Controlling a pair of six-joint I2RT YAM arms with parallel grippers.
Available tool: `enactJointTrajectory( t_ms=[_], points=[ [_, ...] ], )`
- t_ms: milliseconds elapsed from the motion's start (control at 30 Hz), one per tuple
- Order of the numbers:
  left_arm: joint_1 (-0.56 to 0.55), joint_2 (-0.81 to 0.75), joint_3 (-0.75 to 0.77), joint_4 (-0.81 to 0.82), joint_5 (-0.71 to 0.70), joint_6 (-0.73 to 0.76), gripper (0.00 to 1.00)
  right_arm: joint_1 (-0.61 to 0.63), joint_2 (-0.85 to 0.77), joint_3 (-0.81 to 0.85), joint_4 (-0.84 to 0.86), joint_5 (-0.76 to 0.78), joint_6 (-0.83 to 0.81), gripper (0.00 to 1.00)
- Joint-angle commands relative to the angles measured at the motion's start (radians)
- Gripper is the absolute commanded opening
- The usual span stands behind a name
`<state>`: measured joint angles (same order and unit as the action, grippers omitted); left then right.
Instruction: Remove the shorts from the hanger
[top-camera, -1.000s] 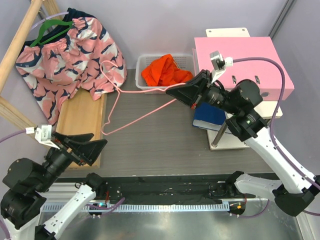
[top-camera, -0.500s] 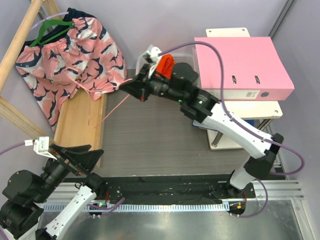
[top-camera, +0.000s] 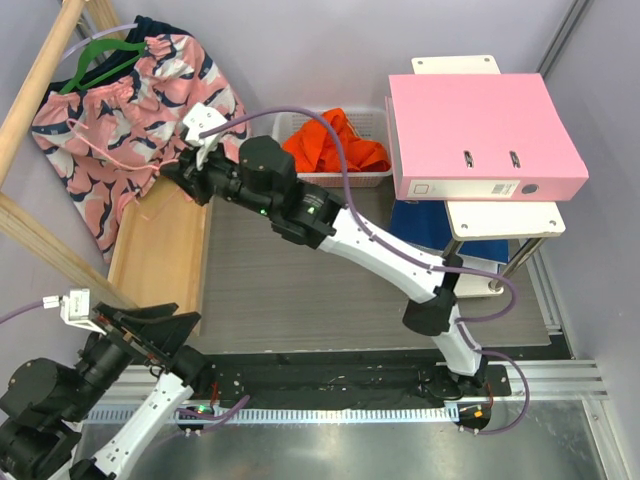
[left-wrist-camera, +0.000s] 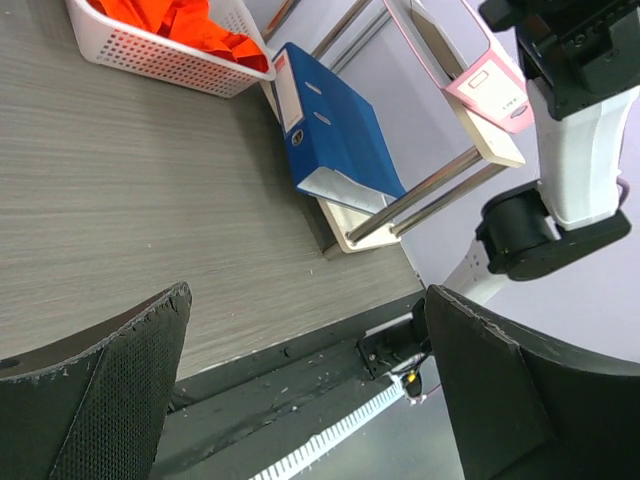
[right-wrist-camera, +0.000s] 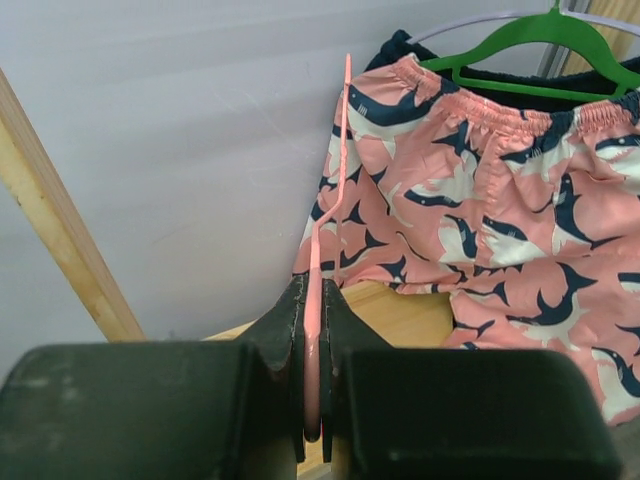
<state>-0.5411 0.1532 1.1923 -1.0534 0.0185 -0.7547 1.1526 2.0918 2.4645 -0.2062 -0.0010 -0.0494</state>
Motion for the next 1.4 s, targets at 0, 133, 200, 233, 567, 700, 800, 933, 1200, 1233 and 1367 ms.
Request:
enactJointTrajectory(
  t_ms=[0, 133, 200, 233, 567, 700, 800, 933, 1200, 1233, 1367],
  points=[
    [0.000, -0.029, 0.010, -0.026, -0.011, -0.017, 0.97, 0.016, 0.047, 0.122, 0.057, 0.033, -0.069, 0.01],
    [-0.002, -0.038, 0.015, -0.042, -0.009, -0.029, 0.97, 0.062, 0.080, 0.126, 0.158, 0.055, -0.130, 0.01],
    [-0.002, -0.044, 0.016, -0.045, -0.011, -0.035, 0.97, 0.070, 0.128, 0.183, 0.177, 0.044, -0.142, 0.01],
    [0.000, -0.046, 0.018, -0.043, -0.012, -0.040, 0.97, 0.075, 0.142, 0.200, 0.200, 0.039, -0.144, 0.01],
    [-0.002, -0.078, 0.023, -0.062, -0.012, -0.067, 0.97, 0.110, 0.214, 0.248, 0.453, 0.052, -0.156, 0.01],
    [-0.002, -0.075, 0.021, -0.056, -0.011, -0.067, 0.97, 0.124, 0.231, 0.273, 0.531, 0.059, -0.168, 0.01],
    [-0.002, -0.072, 0.018, -0.046, -0.012, -0.071, 0.97, 0.127, 0.228, 0.274, 0.562, 0.061, -0.173, 0.01],
    [0.000, -0.069, 0.004, -0.040, -0.011, -0.069, 0.97, 0.130, 0.217, 0.268, 0.580, 0.079, -0.185, 0.01],
    [-0.002, -0.073, 0.007, -0.045, -0.046, -0.064, 0.97, 0.163, 0.052, -0.041, 0.745, 0.144, -0.233, 0.01],
    [-0.003, -0.072, 0.006, -0.046, -0.048, -0.064, 0.97, 0.173, 0.042, -0.062, 0.760, 0.156, -0.259, 0.01],
    [-0.003, -0.075, 0.004, -0.053, -0.046, -0.066, 0.97, 0.196, 0.018, -0.107, 0.790, 0.213, -0.296, 0.01]
  ],
)
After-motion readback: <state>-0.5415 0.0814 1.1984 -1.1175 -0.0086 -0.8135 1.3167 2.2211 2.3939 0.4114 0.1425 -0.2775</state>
